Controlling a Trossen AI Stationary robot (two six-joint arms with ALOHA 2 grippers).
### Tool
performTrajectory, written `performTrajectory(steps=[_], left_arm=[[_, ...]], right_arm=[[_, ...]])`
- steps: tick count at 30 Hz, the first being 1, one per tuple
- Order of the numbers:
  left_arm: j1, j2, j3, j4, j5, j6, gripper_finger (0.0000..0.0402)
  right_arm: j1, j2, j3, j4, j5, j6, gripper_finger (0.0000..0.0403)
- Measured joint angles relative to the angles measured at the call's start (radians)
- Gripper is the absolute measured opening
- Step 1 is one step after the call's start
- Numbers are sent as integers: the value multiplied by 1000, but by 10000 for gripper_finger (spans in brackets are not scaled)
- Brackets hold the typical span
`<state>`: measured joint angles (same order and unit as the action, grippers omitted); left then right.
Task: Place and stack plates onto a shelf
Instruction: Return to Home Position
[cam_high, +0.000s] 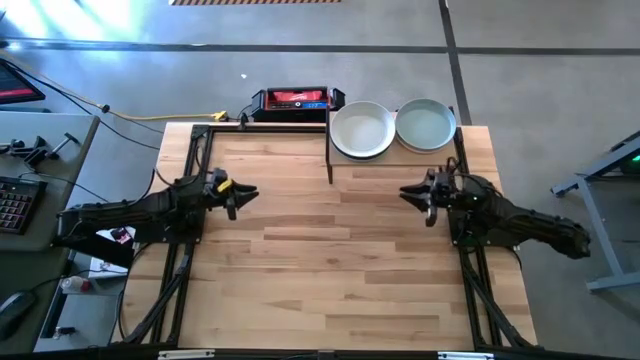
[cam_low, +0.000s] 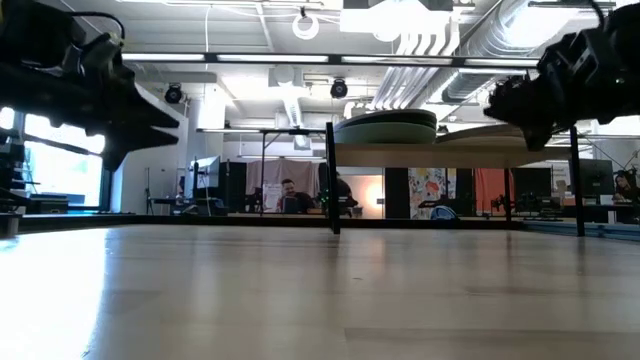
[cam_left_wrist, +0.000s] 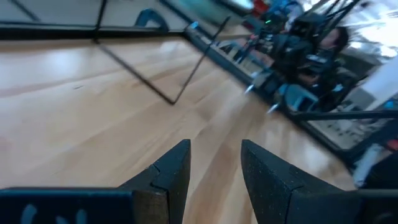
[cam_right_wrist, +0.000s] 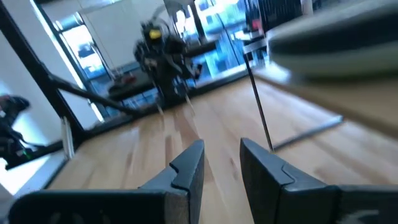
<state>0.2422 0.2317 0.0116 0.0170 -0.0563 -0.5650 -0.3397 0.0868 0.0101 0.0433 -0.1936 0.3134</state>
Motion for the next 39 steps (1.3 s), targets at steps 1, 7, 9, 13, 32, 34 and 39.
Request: performTrajectory(steps=[1, 7, 9, 13, 32, 34, 39], left_arm=[[-9, -15, 0, 0, 0, 0, 131], [-59, -50, 0, -2, 0, 0, 131], [-71, -53, 0, 1, 1, 0, 131], [-84, -77, 0, 0, 1, 0, 131], [-86, -121, 0, -1, 0, 0, 131], [-86, -121, 0, -1, 0, 0, 131], [-86, -121, 0, -1, 0, 0, 131]], right_arm=[[0, -24, 0, 0, 0, 0, 87], [0, -83, 0, 24, 3, 0, 87], [0, -84, 0, 18, 10, 0, 87], [0, -81, 0, 1, 11, 0, 87], [0, -81, -1, 2, 13, 0, 87], [0, -81, -1, 2, 13, 0, 87], [0, -81, -1, 2, 13, 0, 87]])
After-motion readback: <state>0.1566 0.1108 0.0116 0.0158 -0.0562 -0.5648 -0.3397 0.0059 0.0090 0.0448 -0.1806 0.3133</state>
